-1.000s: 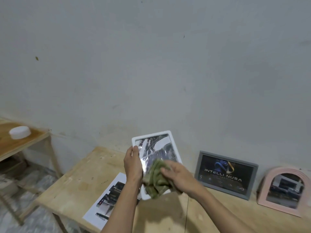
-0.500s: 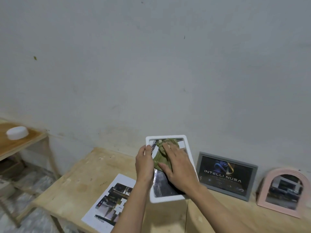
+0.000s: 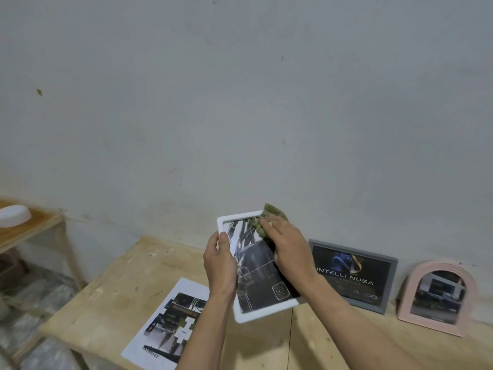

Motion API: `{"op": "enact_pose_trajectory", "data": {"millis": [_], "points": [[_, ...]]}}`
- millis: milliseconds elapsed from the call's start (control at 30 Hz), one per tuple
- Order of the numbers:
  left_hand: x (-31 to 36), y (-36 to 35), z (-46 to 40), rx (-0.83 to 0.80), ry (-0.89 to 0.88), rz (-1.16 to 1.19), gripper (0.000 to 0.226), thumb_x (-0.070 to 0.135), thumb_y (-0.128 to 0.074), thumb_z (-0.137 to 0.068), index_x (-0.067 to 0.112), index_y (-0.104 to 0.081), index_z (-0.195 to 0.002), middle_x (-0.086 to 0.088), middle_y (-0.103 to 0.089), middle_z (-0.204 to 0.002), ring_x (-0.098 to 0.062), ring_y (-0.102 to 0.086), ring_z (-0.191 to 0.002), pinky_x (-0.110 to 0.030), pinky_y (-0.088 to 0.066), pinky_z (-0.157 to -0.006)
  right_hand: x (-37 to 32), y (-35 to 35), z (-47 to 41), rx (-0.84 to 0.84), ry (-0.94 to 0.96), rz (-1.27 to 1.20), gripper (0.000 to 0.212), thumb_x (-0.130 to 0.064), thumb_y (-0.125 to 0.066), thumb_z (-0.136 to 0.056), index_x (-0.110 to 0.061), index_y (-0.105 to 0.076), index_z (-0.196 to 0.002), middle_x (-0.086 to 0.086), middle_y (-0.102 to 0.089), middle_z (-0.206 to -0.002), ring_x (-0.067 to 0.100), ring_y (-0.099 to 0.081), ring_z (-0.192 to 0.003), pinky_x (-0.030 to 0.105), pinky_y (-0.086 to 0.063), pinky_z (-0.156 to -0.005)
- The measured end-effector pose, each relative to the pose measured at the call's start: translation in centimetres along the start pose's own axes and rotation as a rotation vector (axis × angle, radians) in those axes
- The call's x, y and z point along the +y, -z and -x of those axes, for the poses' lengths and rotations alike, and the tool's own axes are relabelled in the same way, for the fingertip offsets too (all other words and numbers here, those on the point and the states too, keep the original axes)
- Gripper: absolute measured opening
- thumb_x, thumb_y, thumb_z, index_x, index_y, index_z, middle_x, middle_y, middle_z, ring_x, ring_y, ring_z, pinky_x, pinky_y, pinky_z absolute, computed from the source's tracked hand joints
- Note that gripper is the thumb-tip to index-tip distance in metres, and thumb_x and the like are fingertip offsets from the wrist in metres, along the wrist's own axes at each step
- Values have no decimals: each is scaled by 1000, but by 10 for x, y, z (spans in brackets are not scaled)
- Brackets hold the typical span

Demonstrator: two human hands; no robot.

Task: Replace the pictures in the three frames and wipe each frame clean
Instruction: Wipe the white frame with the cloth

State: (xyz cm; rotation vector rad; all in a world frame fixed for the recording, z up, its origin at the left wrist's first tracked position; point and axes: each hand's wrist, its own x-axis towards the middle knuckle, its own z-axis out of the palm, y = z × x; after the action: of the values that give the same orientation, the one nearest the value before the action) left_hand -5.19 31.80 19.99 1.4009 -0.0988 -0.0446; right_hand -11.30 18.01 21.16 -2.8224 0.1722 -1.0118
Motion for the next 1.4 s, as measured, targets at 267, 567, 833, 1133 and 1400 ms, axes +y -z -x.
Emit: {"op": "enact_pose_trajectory", "data": {"millis": [267, 567, 833, 1133, 1400], "points": [[-13, 9, -20, 166, 41, -8, 37, 35, -43, -105, 15, -59, -131, 1, -61, -120, -22, -57, -112, -35, -44, -96, 0, -9, 80, -138, -58, 51, 73, 7, -74, -55, -23, -64, -120, -9, -68, -108, 14, -50, -87, 28, -53, -62], [-1, 1, -19, 103, -6, -61, 35, 36, -42, -105, 16, -61, -127, 3, -63, -117, -19, -56, -106, -30, -38, -88, -63, -19, 98, -266, -94, -434, 63, 7, -50, -74, -36, -62, -119, -18, -65, -112, 2, -43, -91, 21, -43, -81], [2, 11, -24, -107, -31, -11, 39, 42, -45, -100, 13, -67, -112, -6, -72, -106, -19, -66, -96, -42, -53, -90, -44, 41, -14, 115, -99, -457, 67, 13, -53, -75, -30, -61, -126, -12, -63, -122, 8, -54, -114, 34, -44, -102], [-13, 28, -34, 72, 113, 74, 29, 28, -47, -102, 8, -67, -109, 0, -61, -101, -17, -53, -93, -36, -47, -88, -68, -15, 43, -379, 118, -483, 44, 4, -48, -79, -22, -64, -111, -4, -66, -112, 20, -57, -105, 40, -48, -91], [-43, 27, -46, 96, 125, -57, 24, 31, -43, -105, 18, -63, -110, 1, -62, -114, -19, -56, -102, -32, -39, -88, -41, -28, 85, -666, -151, -692, 45, 7, -56, -86, -19, -65, -122, -18, -60, -115, -6, -57, -105, 10, -43, -94]]}}
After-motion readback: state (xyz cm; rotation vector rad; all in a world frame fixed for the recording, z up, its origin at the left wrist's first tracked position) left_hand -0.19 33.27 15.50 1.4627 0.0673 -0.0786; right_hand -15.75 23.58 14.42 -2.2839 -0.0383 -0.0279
